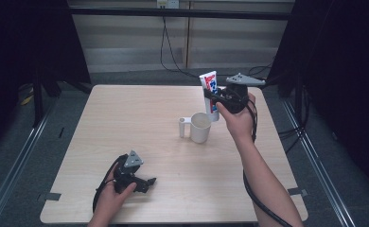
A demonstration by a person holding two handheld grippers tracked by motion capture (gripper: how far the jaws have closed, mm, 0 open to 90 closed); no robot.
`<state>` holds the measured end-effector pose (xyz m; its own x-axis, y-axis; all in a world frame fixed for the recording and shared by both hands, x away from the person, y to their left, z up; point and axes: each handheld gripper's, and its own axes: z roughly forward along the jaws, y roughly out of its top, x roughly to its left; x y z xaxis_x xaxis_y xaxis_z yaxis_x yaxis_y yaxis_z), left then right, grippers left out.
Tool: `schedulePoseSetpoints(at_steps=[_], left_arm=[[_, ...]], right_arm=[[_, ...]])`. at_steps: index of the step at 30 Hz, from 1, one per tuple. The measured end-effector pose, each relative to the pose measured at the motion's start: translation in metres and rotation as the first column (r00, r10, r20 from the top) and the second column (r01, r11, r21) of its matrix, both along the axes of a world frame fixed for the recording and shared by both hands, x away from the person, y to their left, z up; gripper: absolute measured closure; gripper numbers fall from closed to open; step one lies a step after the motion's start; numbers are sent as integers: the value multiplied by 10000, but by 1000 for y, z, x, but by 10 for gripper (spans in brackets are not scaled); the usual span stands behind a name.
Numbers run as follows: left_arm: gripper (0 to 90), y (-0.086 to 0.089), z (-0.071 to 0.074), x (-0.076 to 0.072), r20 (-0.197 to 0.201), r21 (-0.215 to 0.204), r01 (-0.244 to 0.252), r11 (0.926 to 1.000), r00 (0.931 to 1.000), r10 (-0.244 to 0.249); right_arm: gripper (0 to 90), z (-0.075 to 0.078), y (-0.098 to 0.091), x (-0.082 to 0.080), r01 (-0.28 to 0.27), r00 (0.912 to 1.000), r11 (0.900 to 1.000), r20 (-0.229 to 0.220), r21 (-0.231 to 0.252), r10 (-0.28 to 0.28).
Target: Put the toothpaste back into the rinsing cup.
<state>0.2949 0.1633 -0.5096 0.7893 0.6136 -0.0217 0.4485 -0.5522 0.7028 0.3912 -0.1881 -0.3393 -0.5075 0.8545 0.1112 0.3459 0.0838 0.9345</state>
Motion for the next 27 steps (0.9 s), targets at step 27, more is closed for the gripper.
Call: schedulePoseSetpoints(at_steps=[27], left_arm=[[25,0,0,0,-1,-10,-5,10000,10000,5]], right_arm=[[669,-21,7,20,563,9984,9980,30,298,-564]])
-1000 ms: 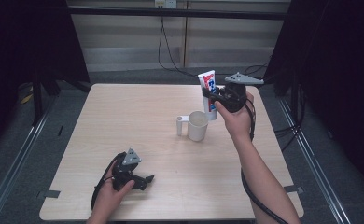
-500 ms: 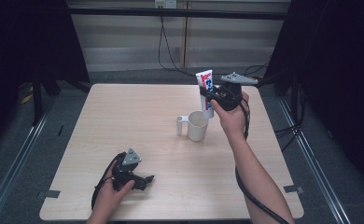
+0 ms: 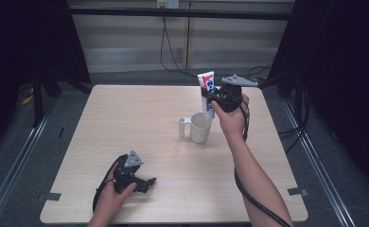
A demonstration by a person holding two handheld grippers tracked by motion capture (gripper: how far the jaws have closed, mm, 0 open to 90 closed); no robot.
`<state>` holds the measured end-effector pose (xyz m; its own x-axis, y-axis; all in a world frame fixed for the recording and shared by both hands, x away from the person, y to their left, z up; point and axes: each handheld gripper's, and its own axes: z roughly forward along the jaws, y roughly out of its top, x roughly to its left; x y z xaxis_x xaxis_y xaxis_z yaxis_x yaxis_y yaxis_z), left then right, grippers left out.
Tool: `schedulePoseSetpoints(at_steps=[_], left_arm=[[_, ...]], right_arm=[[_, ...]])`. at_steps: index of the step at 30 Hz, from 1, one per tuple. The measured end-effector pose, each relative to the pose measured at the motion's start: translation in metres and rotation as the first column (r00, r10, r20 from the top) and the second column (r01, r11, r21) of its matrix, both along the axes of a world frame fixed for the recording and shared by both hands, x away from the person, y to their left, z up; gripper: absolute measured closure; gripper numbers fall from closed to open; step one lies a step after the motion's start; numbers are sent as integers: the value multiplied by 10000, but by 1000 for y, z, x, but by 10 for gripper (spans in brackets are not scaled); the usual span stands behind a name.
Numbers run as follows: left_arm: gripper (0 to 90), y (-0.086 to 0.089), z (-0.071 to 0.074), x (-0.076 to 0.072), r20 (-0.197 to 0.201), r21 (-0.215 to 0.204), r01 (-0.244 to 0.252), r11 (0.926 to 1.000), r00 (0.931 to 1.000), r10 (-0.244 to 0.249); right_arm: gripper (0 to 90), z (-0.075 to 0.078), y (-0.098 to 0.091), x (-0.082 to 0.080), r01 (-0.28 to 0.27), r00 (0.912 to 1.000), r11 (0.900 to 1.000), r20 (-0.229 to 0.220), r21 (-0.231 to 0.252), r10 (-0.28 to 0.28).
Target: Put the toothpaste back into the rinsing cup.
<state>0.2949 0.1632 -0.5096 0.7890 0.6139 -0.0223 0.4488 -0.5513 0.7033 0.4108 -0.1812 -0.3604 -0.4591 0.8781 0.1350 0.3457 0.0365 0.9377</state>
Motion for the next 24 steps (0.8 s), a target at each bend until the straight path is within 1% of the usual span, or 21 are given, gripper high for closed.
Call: schedulePoseSetpoints(at_steps=[4,6,8,11,13,17,19,21,23,24], left_arm=[[25,0,0,0,-1,-6,-6,10000,10000,6],[25,0,0,0,1,-5,-6,10000,10000,6],[25,0,0,0,0,2,1,10000,10000,-1],[25,0,0,0,3,6,1,10000,10000,-1],[25,0,0,0,-1,-7,-8,10000,10000,8],[25,0,0,0,1,-5,-8,10000,10000,8],[25,0,0,0,2,6,3,10000,10000,-3],[25,0,0,0,8,10,1,10000,10000,-1],[25,0,0,0,8,13,7,10000,10000,-7],[25,0,0,0,4,12,8,10000,10000,-8]], right_arm=[[668,-8,2,0,68,10000,9994,22,350,-69],[668,-10,3,1,82,10000,9993,-5,373,-82],[667,-14,5,2,106,9999,9996,-50,264,-105],[665,-19,5,4,198,9997,9991,-169,375,-191],[665,-22,4,4,213,9997,9988,-124,437,-208],[664,-27,4,6,300,9994,9980,-205,550,-289],[664,-29,4,6,283,9992,9981,-303,543,-267],[663,-32,4,6,294,9992,9981,-270,543,-279],[662,-34,4,6,258,9991,9978,-365,613,-236],[662,-35,5,6,242,9992,9981,-333,571,-223]])
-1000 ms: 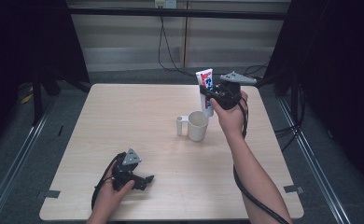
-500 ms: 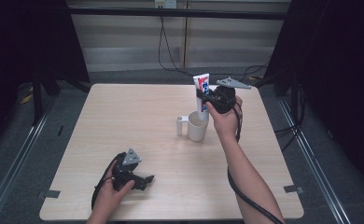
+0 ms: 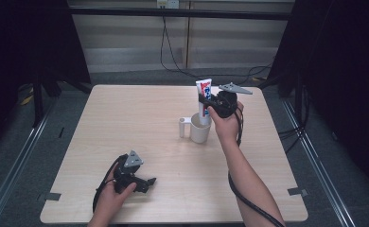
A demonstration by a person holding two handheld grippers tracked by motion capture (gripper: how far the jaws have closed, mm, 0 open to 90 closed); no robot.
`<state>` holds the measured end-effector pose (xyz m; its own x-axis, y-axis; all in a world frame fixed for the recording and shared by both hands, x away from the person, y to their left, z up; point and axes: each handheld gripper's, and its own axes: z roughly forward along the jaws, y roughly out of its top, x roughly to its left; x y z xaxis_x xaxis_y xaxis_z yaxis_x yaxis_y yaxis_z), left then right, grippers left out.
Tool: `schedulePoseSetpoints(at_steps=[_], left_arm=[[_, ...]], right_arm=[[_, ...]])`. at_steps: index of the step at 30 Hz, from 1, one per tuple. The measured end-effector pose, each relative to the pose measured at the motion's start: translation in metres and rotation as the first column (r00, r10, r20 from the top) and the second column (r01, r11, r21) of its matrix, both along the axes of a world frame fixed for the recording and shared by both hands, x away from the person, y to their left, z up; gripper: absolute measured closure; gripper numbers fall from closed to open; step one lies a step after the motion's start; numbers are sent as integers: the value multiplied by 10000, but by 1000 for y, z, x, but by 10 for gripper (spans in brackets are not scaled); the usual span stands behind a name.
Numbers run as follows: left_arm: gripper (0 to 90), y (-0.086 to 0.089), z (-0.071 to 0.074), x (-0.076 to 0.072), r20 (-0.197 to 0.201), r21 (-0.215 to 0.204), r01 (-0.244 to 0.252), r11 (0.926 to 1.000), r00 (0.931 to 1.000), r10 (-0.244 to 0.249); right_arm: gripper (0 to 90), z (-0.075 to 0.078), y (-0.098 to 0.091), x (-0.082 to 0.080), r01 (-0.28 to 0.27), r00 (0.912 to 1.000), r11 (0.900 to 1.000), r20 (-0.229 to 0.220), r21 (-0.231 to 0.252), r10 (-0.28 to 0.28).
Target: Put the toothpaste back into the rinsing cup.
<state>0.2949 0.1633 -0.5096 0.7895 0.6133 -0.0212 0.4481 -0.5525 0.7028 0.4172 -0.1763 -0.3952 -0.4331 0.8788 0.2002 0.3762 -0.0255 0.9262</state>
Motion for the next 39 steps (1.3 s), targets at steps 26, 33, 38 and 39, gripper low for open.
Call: schedulePoseSetpoints(at_steps=[26,33,38,39], left_arm=[[25,0,0,0,3,0,-4,10000,10000,4],[25,0,0,0,2,1,-3,10000,10000,3],[25,0,0,0,3,-2,-4,10000,10000,4],[25,0,0,0,3,1,-4,10000,10000,4]], right_arm=[[651,-18,5,-4,-313,9995,9986,-99,-425,309],[649,-23,4,-5,-341,9994,9985,-52,-417,339],[646,-26,4,-7,-369,9993,9981,-37,-494,367],[646,-27,4,-7,-389,9992,9980,-32,-506,388]])
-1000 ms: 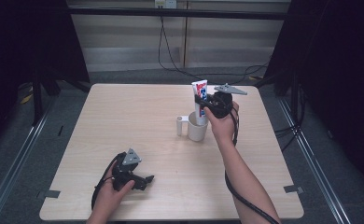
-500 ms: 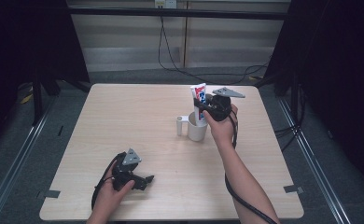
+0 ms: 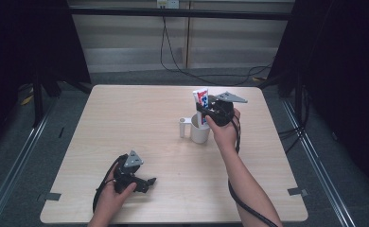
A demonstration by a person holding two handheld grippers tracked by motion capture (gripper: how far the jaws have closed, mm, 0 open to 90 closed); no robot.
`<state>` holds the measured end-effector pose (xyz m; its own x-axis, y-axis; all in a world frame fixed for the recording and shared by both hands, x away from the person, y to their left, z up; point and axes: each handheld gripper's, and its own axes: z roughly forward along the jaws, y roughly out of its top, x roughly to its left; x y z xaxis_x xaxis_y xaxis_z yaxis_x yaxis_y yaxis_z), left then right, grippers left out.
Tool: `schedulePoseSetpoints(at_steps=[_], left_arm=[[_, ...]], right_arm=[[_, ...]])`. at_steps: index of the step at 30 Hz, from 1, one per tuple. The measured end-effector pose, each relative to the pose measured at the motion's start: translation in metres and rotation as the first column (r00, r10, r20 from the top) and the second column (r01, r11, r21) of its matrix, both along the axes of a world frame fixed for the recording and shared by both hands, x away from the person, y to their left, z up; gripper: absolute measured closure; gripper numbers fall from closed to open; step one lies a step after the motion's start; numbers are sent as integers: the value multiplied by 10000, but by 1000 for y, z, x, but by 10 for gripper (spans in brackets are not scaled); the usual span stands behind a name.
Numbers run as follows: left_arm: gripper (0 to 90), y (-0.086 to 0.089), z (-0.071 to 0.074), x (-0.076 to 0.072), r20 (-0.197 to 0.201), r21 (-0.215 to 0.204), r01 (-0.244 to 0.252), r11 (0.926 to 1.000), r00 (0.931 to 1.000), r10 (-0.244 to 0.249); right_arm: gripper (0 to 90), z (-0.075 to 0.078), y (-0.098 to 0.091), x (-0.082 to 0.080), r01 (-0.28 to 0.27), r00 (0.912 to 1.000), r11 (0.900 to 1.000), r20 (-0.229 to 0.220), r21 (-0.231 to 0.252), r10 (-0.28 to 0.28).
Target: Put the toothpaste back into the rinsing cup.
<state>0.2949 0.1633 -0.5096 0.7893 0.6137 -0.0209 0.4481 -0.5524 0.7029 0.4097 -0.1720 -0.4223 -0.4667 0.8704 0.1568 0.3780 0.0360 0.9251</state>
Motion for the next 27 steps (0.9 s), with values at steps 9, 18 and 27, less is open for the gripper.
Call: schedulePoseSetpoints(at_steps=[9,18,27], left_arm=[[25,0,0,0,0,-1,1,10000,10000,-1],[25,0,0,0,1,0,1,10000,10000,-1],[25,0,0,0,0,-1,0,10000,10000,0]], right_arm=[[641,-6,0,-1,14,10000,9998,-51,-208,-15],[637,-9,1,-2,-59,9999,9997,-112,-241,56],[634,-9,1,-4,-133,9999,9993,-106,-354,129]])
